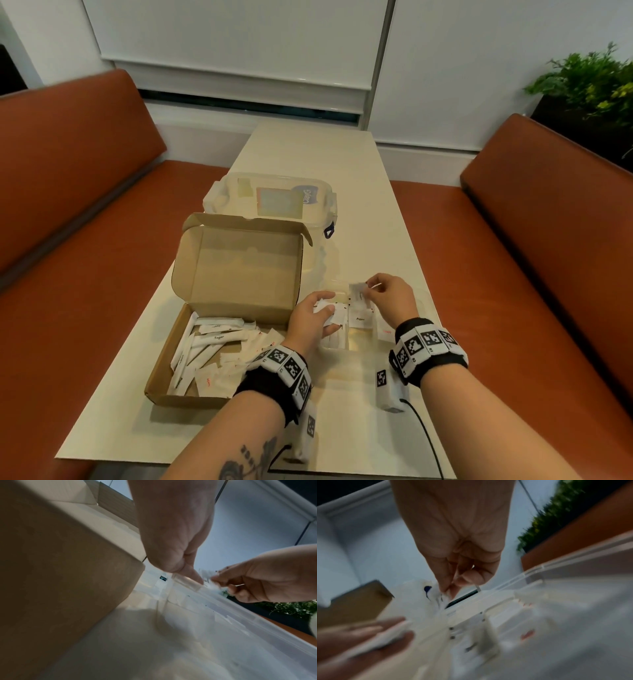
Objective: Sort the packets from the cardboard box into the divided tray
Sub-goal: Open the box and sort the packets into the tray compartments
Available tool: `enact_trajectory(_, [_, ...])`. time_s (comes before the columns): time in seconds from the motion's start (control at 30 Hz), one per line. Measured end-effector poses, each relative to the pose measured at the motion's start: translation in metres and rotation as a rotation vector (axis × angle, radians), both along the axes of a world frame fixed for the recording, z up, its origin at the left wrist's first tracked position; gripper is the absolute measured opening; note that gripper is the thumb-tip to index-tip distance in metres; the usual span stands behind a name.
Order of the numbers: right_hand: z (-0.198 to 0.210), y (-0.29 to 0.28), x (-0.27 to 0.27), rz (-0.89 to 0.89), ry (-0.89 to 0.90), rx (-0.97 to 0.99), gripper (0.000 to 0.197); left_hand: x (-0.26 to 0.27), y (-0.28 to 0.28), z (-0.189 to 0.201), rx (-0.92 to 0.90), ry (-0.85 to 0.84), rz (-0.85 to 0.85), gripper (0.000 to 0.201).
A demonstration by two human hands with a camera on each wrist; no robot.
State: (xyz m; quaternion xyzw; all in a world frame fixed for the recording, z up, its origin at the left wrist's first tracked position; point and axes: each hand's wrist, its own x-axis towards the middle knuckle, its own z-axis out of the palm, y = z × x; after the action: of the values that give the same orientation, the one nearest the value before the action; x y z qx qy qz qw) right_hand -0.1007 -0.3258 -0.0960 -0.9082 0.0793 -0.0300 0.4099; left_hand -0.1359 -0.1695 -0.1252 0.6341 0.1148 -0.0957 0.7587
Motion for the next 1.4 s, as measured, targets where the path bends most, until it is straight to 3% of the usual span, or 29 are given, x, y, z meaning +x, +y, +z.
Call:
enact_trajectory(0.1, [-0.003,0.000,0.001,0.136,0.144,-0.236,0.013,0.000,0.000,0.000,-0.022,0.018,0.009,0.030])
enact_trajectory(0.3, [-0.014,0.011,0.003,0.273,0.279,-0.420,0.022,0.002,-0.001,0.003,-0.060,0.042,0.013,0.047])
enact_trajectory(0.5, [-0.020,0.015,0.003,0.288,0.222,-0.524,0.016,0.003,-0.001,0.002,-0.085,0.055,0.020,0.047])
enact_trajectory(0.7, [-0.022,0.016,0.002,0.269,0.189,-0.548,0.038,0.003,0.000,0.000,-0.073,0.055,0.020,0.043])
enact_trajectory(0.9, [-0.025,0.016,0.002,0.292,0.163,-0.570,0.015,0.005,0.000,-0.003,-0.034,0.034,0.008,0.037])
enact_trajectory(1.0, [-0.026,0.015,0.003,0.251,0.100,-0.457,0.009,0.005,0.000,-0.005,-0.013,0.020,0.002,0.028])
enact_trajectory(1.1, [-0.019,0.017,-0.001,0.128,0.002,-0.101,0.017,0.006,0.000,-0.006,0.002,0.013,-0.001,0.014])
enact_trajectory(1.2, [-0.010,0.022,-0.009,0.163,0.047,0.166,0.024,0.007,-0.001,-0.006,-0.014,0.026,0.004,0.005])
enact_trajectory(1.3, [-0.008,0.023,-0.016,0.234,0.101,0.246,0.021,0.009,-0.001,-0.004,-0.060,0.057,0.004,0.011])
enact_trajectory(1.4, [-0.008,0.021,-0.018,0.190,0.115,0.266,0.020,0.010,-0.001,0.000,-0.173,0.133,0.013,0.021])
